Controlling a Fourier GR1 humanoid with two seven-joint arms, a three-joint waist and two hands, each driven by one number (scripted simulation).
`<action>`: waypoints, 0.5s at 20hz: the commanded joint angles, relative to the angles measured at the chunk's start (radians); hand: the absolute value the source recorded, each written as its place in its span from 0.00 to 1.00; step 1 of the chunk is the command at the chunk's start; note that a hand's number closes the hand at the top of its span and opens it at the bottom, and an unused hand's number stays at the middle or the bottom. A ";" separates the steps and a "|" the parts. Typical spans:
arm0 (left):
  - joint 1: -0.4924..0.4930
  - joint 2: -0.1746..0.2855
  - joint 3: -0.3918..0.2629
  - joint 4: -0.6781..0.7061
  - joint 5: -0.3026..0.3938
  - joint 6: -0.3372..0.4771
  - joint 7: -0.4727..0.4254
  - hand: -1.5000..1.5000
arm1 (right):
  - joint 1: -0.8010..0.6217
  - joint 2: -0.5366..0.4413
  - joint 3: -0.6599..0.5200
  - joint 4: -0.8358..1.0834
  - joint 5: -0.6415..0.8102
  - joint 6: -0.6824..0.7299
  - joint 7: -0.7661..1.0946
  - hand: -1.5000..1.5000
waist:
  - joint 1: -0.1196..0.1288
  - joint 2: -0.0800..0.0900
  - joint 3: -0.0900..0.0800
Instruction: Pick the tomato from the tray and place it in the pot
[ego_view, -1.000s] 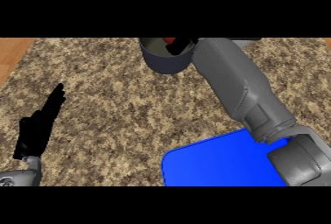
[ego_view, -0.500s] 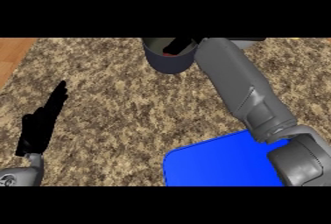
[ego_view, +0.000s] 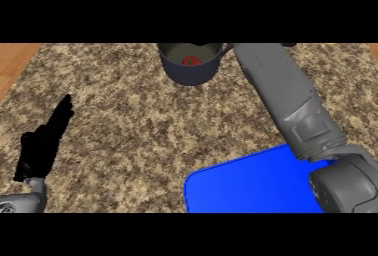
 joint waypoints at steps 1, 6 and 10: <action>0.036 0.012 0.020 0.016 0.006 -0.011 -0.028 0.50 | 0.007 -0.020 -0.059 0.029 -0.061 0.094 -0.037 0.00 | -0.016 -0.009 -0.001; 0.012 0.024 0.046 0.012 0.010 -0.004 0.007 0.50 | 0.025 -0.057 -0.084 0.051 -0.089 0.216 -0.080 0.00 | -0.037 -0.017 -0.001; 0.069 0.000 0.031 0.017 -0.012 0.009 -0.042 0.50 | 0.105 -0.145 -0.106 0.051 -0.110 0.316 -0.162 0.00 | -0.050 -0.020 -0.001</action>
